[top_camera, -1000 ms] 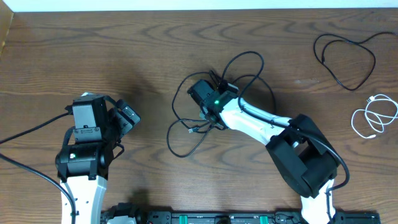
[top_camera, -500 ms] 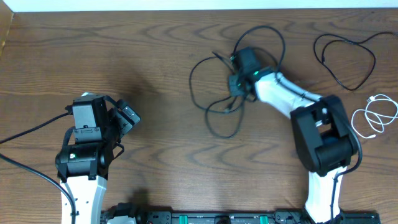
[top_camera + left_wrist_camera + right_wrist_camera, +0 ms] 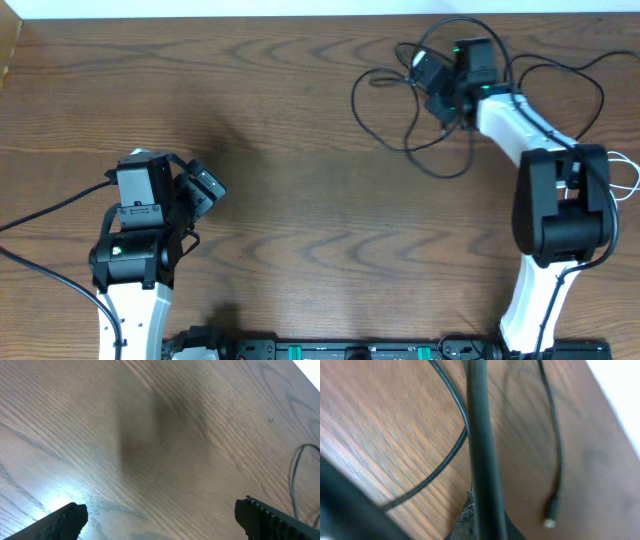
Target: Untangle cables
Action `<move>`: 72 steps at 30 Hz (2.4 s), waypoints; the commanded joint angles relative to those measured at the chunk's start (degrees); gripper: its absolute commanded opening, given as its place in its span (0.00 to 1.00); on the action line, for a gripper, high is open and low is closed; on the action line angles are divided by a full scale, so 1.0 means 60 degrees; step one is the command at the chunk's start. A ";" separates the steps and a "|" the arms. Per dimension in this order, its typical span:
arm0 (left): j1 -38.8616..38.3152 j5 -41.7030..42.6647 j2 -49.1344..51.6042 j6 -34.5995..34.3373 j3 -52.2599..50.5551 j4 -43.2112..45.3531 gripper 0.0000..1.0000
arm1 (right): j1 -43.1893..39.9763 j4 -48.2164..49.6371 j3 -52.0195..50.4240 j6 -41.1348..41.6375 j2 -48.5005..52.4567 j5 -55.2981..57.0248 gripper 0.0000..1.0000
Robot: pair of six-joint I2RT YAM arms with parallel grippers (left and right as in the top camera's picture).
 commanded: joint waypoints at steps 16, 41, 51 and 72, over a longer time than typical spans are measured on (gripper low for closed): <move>0.0040 -0.0120 0.0036 0.0168 0.0138 -0.0022 1.00 | -0.0670 0.3402 0.0157 -0.6266 0.0998 -0.2342 0.16; 0.0040 -0.0124 0.0036 0.0168 0.0138 -0.0022 1.00 | 0.1169 0.1104 0.0157 -0.0816 -0.1730 0.0441 0.99; 0.0040 -0.0120 0.0036 0.0168 0.0138 -0.0022 1.00 | 0.1319 -0.2524 0.0157 -0.2769 -0.2696 0.1093 0.99; 0.0040 -0.0120 0.0036 0.0168 0.0138 -0.0022 1.00 | 0.2962 -0.4663 0.0120 -0.2885 -0.7373 -0.1191 0.99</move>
